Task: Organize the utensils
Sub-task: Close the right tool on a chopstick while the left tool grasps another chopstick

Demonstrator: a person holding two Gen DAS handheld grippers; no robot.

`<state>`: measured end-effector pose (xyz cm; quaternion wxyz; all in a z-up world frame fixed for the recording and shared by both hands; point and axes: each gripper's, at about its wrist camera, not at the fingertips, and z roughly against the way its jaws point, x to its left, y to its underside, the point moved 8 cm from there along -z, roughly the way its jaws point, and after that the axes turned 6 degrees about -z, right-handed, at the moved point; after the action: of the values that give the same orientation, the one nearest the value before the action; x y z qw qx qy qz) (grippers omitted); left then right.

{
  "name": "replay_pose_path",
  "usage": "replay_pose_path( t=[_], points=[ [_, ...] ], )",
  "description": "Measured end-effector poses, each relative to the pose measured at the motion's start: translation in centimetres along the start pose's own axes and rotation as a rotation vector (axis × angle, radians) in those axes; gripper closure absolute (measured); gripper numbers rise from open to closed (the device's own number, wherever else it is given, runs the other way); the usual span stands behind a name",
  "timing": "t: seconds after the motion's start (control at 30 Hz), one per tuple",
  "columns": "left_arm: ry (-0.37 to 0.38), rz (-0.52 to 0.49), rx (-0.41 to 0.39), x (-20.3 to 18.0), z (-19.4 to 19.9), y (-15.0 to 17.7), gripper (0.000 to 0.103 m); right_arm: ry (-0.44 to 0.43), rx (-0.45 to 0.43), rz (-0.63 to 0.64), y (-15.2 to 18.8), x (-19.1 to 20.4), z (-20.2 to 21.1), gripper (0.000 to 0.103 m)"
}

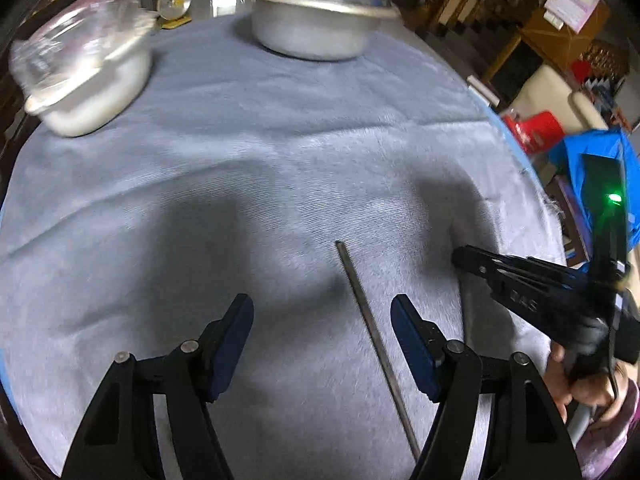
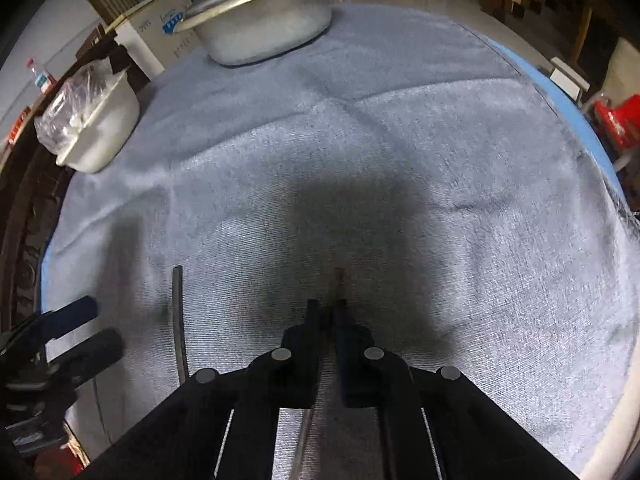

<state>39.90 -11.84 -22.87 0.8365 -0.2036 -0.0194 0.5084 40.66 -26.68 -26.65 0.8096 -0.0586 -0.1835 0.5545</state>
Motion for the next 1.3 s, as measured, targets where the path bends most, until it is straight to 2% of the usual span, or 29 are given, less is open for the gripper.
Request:
replay_pose_path(
  t=[0.13,0.23,0.4,0.47,0.5,0.53,0.63,0.77,0.9,1.17,1.3],
  points=[
    [0.000,0.013,0.055,-0.7,-2.2,-0.9,0.053,-0.014,-0.008,-0.001,0.3,-0.7,0.3,0.096],
    [0.017,0.021,0.086,-1.3,-3.6,-1.0,0.062,-0.036,-0.004,-0.007,0.4,-1.2,0.4,0.095],
    [-0.007,0.016,0.073,-1.7,-4.1,-1.8,0.070,-0.055,0.001,-0.006,0.4,-1.1,0.3,0.095],
    [-0.014,0.014,0.069,-1.7,-4.3,-2.0,0.080,-0.056,0.001,-0.008,0.3,-1.1,0.2,0.095],
    [-0.021,0.016,0.065,-1.6,-4.4,-2.0,0.090,-0.057,0.001,-0.009,0.3,-1.1,0.2,0.095],
    [-0.020,0.023,0.062,-1.5,-4.5,-2.1,0.094,-0.058,0.001,-0.011,0.3,-1.1,0.2,0.095],
    [-0.002,0.034,0.051,-1.2,-4.6,-2.2,0.096,-0.067,-0.005,-0.014,0.5,-0.9,0.3,0.097],
    [-0.040,0.027,0.012,-1.0,-3.8,-1.8,0.098,-0.101,-0.030,-0.029,0.8,-1.5,1.4,0.097],
    [-0.046,0.033,-0.040,-0.8,-2.1,-1.4,0.098,-0.128,-0.081,-0.019,1.1,-1.2,3.2,0.097],
    [-0.064,0.035,-0.090,-0.8,0.6,-0.7,0.098,-0.149,-0.105,-0.017,2.0,-1.2,5.7,0.097],
    [-0.064,0.046,-0.121,0.2,3.2,0.7,0.098,-0.156,-0.131,-0.009,2.2,-0.7,6.9,0.097]
  ],
)
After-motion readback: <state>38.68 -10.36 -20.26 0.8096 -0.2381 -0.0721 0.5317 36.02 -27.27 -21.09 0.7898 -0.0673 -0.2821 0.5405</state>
